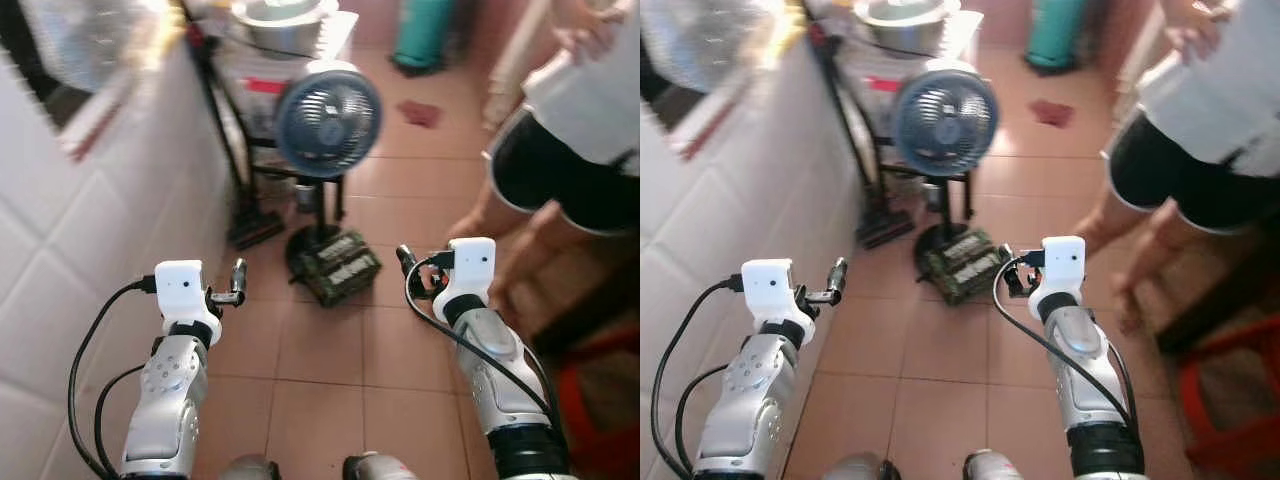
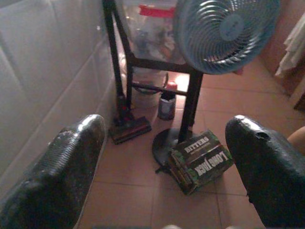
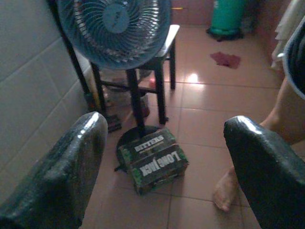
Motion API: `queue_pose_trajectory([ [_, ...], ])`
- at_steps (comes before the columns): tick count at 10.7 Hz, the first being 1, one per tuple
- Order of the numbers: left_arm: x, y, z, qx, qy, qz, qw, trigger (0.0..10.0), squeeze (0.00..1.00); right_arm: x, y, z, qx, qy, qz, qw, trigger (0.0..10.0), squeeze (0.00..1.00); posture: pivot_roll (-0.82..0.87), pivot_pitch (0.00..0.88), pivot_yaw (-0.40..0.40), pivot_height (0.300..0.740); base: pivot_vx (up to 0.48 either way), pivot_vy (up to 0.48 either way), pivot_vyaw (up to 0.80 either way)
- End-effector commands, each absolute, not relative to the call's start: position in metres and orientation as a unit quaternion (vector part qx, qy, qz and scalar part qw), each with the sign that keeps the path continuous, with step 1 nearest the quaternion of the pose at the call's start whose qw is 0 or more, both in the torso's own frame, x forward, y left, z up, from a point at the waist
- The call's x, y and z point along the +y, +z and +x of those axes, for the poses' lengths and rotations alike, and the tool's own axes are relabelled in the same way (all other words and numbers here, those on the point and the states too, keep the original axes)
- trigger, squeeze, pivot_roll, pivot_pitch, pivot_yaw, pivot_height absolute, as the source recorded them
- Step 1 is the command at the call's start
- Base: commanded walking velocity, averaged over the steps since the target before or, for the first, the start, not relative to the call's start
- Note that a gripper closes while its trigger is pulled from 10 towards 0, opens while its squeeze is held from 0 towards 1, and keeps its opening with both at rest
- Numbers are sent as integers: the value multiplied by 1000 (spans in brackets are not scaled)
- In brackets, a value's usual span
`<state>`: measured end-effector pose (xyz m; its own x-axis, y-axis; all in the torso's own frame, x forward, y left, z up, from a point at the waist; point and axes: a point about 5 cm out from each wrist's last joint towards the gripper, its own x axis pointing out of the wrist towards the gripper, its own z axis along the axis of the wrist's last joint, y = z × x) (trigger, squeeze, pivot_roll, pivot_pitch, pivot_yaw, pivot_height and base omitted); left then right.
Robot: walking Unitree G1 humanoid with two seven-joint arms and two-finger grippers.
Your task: Setting the table
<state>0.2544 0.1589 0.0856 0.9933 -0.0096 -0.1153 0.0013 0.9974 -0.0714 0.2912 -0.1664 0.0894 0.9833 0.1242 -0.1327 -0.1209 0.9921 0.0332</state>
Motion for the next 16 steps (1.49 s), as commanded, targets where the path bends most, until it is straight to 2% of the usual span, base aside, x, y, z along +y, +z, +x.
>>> queue_pose_trajectory([
  [1,162,88,252,52,1,-31,998,10000,0,-162,93,293,65,74,12,995,10000,0,33,70,39,740,0,0,-800],
  [2,161,87,255,50,-2,-26,998,10000,0,-160,89,294,68,75,18,995,10000,0,33,28,14,740,0,0,-800],
  [4,160,92,264,40,7,-52,998,10000,0,-152,98,301,57,96,20,994,10000,0,38,15,-7,740,0,0,0],
  [8,153,79,251,70,-34,-37,996,10000,0,-159,88,291,74,74,27,994,10000,0,14,21,34,740,0,62,-800],
  [11,149,93,264,39,-43,-41,998,10000,0,-157,90,290,69,65,38,995,10000,0,13,27,43,740,0,0,-800],
  [16,149,95,256,34,-49,-43,997,10000,0,-158,96,290,63,60,44,995,10000,0,24,61,38,740,0,60,-800],
])
